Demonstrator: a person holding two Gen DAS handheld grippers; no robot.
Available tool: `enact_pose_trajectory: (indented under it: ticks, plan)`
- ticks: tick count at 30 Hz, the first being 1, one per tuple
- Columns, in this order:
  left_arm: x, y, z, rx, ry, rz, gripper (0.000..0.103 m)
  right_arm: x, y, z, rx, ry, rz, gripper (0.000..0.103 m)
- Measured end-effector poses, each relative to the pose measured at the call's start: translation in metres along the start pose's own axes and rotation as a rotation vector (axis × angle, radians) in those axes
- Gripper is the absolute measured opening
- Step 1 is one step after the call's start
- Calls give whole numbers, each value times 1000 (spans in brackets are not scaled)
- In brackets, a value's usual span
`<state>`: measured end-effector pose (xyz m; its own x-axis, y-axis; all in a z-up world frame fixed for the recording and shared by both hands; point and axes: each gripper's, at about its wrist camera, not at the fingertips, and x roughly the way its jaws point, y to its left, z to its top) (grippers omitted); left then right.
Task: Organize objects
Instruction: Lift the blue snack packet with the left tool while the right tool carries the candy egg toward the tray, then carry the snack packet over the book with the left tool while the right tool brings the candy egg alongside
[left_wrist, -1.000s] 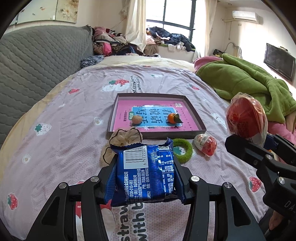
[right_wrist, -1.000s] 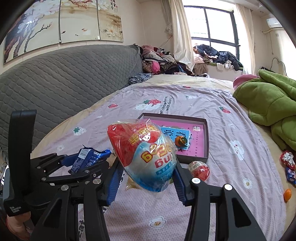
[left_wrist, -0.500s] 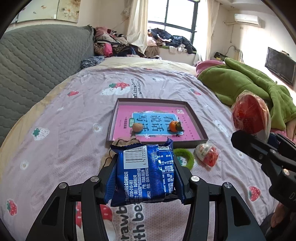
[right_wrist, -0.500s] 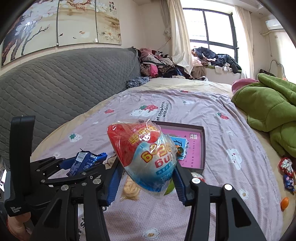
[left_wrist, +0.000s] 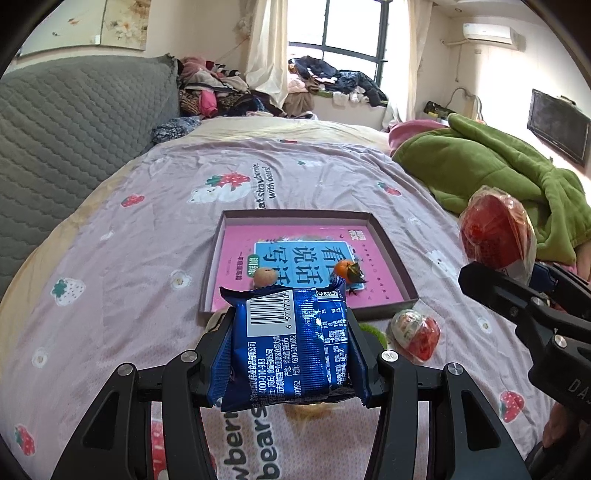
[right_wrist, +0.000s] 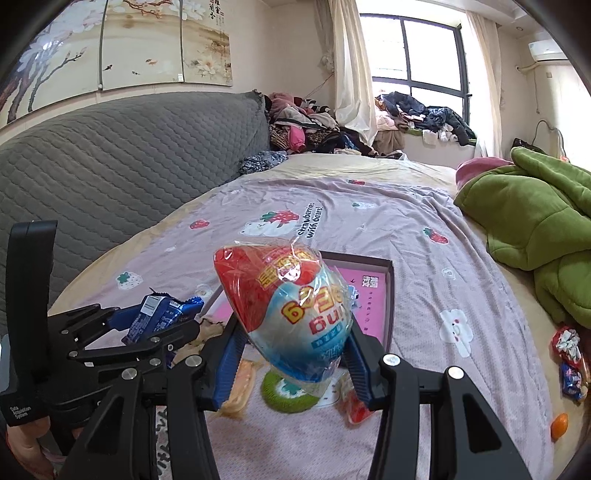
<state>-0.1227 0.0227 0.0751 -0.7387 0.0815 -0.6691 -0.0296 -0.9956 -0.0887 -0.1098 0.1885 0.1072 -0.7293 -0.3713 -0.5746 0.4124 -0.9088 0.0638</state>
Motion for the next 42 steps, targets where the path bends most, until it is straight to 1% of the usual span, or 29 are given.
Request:
enact_pose_trajectory:
  ticks: [7, 11, 14, 17, 19, 22, 28, 31, 36, 42]
  plan:
    - [19, -2, 17, 3, 3, 3, 54, 17, -13, 12, -4, 3, -11, 51]
    - [26, -4, 27, 7, 6, -12, 54, 27, -20, 17, -7, 11, -24, 51]
    - [32, -5, 36, -7, 15, -51, 54, 34, -26, 22, -1, 13, -29, 51]
    - [39, -5, 43, -7, 9, -47, 54, 40, -30, 27, -3, 11, -34, 51]
    - [44, -5, 48, -19, 3, -68, 54, 43, -31, 31, -6, 5, -32, 51]
    - [51, -6, 55, -19, -10, -54, 54, 49, -35, 37, 2, -3, -34, 51]
    - [69, -5, 66, -26, -16, -57, 54, 63, -46, 46, 23, -12, -43, 51]
    - [78, -4, 71, -28, -19, -68, 54, 71, -50, 48, 19, -11, -46, 51]
    - [93, -6, 76, -18, -32, -59, 54, 82, -53, 48, 22, -3, -55, 51]
    - [110, -6, 78, 9, -19, -66, 54, 94, -53, 46, 10, 14, -78, 51]
